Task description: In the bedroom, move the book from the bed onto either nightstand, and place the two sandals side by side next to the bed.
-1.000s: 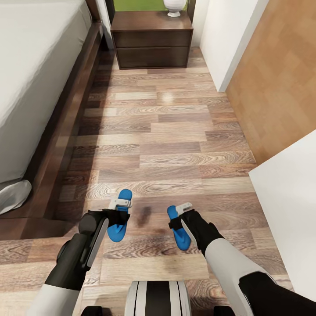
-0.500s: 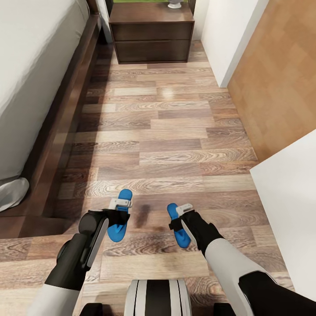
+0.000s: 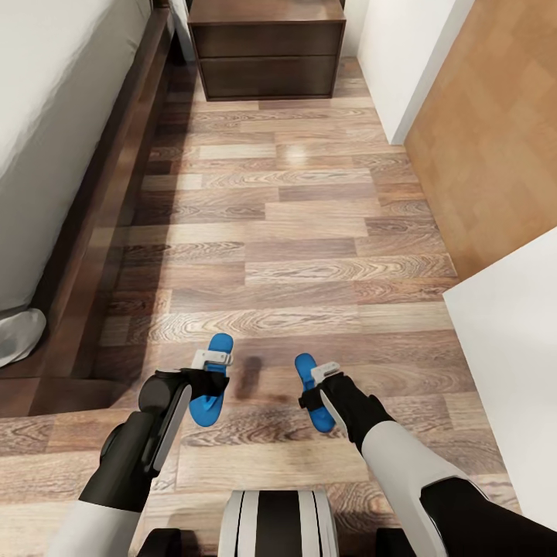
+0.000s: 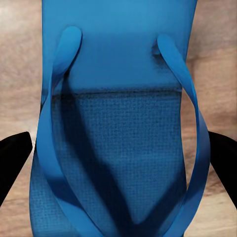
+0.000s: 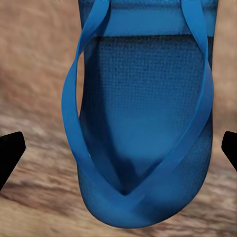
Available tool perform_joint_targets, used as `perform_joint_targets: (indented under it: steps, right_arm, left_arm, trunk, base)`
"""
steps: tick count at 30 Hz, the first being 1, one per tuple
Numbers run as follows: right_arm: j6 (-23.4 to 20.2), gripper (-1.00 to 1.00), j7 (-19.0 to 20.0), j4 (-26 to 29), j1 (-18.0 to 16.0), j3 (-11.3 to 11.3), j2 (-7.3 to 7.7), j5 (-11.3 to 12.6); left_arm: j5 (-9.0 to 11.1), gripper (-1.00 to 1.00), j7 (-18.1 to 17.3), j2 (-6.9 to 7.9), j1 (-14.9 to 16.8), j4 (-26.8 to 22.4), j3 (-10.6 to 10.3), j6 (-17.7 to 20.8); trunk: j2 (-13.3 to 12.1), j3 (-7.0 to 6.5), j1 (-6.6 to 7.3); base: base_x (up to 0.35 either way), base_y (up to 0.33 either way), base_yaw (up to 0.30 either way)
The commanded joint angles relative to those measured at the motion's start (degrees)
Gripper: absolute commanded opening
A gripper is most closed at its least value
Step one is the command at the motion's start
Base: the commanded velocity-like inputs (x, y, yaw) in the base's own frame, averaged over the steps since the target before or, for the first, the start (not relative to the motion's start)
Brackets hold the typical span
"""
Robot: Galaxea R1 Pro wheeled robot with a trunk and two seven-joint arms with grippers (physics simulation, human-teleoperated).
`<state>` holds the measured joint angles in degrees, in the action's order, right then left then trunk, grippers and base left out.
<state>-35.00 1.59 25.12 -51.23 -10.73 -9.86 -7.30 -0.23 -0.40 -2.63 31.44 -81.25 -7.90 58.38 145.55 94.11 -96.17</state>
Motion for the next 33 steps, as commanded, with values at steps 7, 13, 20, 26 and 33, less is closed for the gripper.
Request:
perform_joint_targets:
  steps: [7,13,20,26,33]
  right_arm:
    - [-0.33,1.0,0.17,0.03,-0.33,-0.17,0.02,-0.52]
    - [-0.33,1.0,0.17,0.02,-0.65,-0.17,0.02,-0.52]
    - [-0.33,1.0,0.17,0.02,-0.74,-0.17,0.02,-0.52]
    - [-0.33,1.0,0.17,0.02,-1.03,-0.17,0.02,-0.52]
    - [-0.33,1.0,0.17,0.02,-1.34,-0.17,0.02,-0.52]
  left_arm:
    - [-0.04,-1.0,-0.04,-0.01,0.02,-0.05,-0.01,0.25]
    - [-0.04,-1.0,-0.04,-0.01,0.02,-0.05,-0.01,0.24]
    - [-0.04,-1.0,-0.04,-0.01,0.02,-0.05,-0.01,0.24]
    - [-0.04,-1.0,-0.04,-0.01,0.02,-0.05,-0.06,0.24]
    - [-0.04,-1.0,0.0,-0.02,0.02,-0.05,-0.14,0.24]
  trunk:
    - [0.01,0.03,0.01]
    - [0.01,0.03,0.01]
    - [0.01,0.03,0.01]
    - [0.01,0.03,0.01]
    - [0.08,1.14,-0.12]
  base:
    - [0.0,0.0,0.0]
    - [0.0,0.0,0.0]
    - [0.0,0.0,0.0]
    - [0.0,0.0,0.0]
    - [0.0,0.0,0.0]
